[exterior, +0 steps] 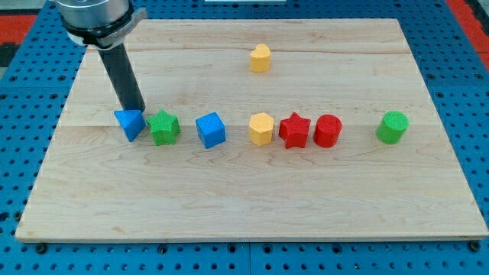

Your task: Move the yellow heart to the blue cube

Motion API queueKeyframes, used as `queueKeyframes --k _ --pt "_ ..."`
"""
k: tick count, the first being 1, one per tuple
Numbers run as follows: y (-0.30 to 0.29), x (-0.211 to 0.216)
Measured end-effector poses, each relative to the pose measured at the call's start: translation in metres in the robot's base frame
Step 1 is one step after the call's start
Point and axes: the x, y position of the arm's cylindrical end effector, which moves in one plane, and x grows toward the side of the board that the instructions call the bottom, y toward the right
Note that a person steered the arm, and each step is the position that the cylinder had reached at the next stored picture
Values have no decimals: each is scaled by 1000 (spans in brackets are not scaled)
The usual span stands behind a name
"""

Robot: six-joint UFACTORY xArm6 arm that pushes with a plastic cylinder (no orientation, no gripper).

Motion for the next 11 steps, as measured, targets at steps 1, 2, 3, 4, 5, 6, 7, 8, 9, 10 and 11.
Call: queueKeyframes --k 1,2,3,4,5,6,7,8,9,10,11 --pt "12 5" --pt "7 -12" --pt "61 -35" --pt "178 -35" --pt "266 -82" --pt "206 -134" --pt "81 -132" --pt "37 -105" --pt "81 -105" --pt "93 -78" --pt "60 -70"
